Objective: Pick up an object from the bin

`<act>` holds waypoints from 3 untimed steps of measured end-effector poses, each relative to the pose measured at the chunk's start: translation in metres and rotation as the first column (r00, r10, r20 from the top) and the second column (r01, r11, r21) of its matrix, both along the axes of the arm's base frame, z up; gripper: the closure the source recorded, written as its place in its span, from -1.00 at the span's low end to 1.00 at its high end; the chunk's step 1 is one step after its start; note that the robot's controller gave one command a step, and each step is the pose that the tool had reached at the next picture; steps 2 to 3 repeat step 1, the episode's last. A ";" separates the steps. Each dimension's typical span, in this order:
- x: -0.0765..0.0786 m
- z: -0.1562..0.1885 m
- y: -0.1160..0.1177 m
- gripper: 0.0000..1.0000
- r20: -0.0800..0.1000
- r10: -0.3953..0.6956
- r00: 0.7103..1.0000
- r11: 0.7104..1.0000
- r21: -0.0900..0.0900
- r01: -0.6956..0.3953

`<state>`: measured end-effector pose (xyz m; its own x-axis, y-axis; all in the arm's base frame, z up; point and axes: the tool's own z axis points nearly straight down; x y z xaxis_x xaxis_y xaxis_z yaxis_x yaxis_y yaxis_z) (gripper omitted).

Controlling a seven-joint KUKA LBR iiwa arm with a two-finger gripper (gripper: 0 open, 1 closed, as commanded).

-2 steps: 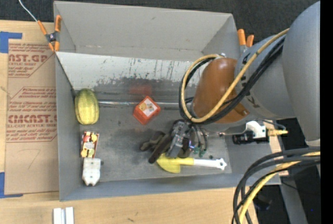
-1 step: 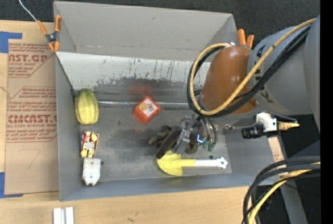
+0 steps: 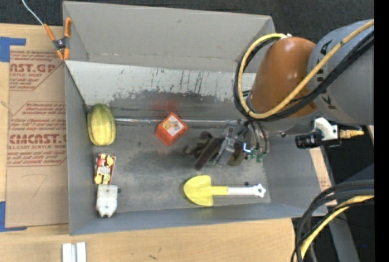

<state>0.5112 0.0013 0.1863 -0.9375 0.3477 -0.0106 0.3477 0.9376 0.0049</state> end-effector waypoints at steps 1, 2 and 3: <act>-0.009 0.078 0.012 1.00 -0.018 -0.007 1.000 1.000 0.000 0.007; -0.009 0.078 0.012 1.00 -0.018 -0.007 1.000 1.000 0.000 0.007; -0.009 0.078 0.012 1.00 -0.018 -0.007 1.000 1.000 0.000 0.007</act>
Offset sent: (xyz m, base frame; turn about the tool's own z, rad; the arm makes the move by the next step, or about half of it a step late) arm 0.0212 0.0059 0.1648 0.0564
